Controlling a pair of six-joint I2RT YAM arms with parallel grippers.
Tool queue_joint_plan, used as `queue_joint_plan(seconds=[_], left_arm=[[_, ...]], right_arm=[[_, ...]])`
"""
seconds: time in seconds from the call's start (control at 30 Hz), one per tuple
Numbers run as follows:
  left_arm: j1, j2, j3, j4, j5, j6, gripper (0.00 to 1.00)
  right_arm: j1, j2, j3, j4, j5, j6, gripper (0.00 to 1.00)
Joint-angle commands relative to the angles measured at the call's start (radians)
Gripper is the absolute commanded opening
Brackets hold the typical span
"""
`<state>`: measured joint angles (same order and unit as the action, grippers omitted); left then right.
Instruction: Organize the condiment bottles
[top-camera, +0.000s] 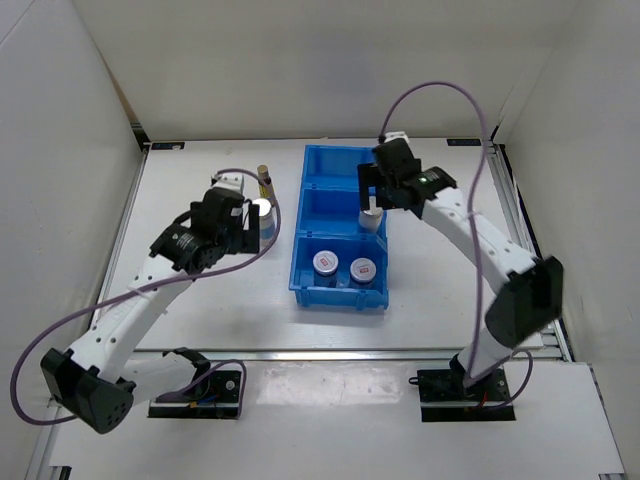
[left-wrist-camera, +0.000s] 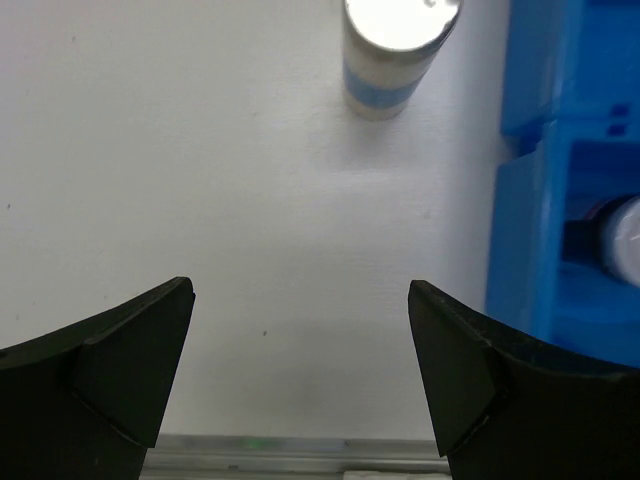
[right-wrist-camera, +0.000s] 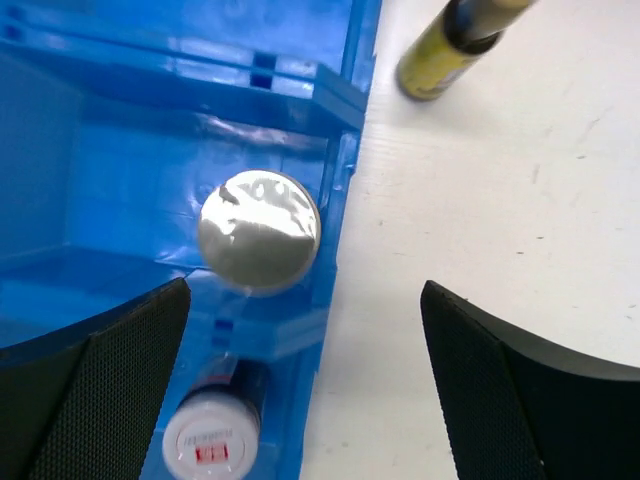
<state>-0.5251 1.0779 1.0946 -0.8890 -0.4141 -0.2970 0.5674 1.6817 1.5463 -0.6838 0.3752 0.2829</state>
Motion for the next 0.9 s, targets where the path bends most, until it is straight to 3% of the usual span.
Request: queue_joint_plan(seconds=[0.0,0.3,0.5,0.63,0.67,0.7,0.83,0.87], left_arm=[[0.008,0.077,0.131,0.062,0.075,-0.004,1.00],[0.158,0.483,0.395,0.125,0.379,0.006,1.00],[0.212,0.664,0.482,0.137,0.414,-0.004,1.00],[0.212,0.685,0.482,0.137,0.414,-0.004,0.95],[0.212,0.694,0.482,0.137,0.414,-0.004,0.90],[0.212,0.694,0.482,0.137,0.414,-0.004,0.77],[0.203,0.616,0.493,0.128,0.384,-0.004,0.42],[0.194,0.593,0.513,0.128,0.373,-0.013,0.38]], right_arm=[[0.012,-0.175,-0.046,0.026,0.053,0.012,0.99],[0.022,-0.419,-0.229,0.049,-0.064,0.009,0.99],[0.031,-0.488,-0.262,0.029,-0.102,-0.004,0.99],[0.031,-0.528,-0.282,0.029,-0.093,-0.013,0.99],[0.031,-0.539,-0.293,0.029,-0.084,-0.013,0.99],[0.031,-0.539,-0.293,0.029,-0.084,-0.013,0.99],[0.031,-0.557,-0.313,0.020,-0.075,-0.013,0.99],[0.031,-0.566,-0.313,0.010,-0.075,-0.013,0.99]])
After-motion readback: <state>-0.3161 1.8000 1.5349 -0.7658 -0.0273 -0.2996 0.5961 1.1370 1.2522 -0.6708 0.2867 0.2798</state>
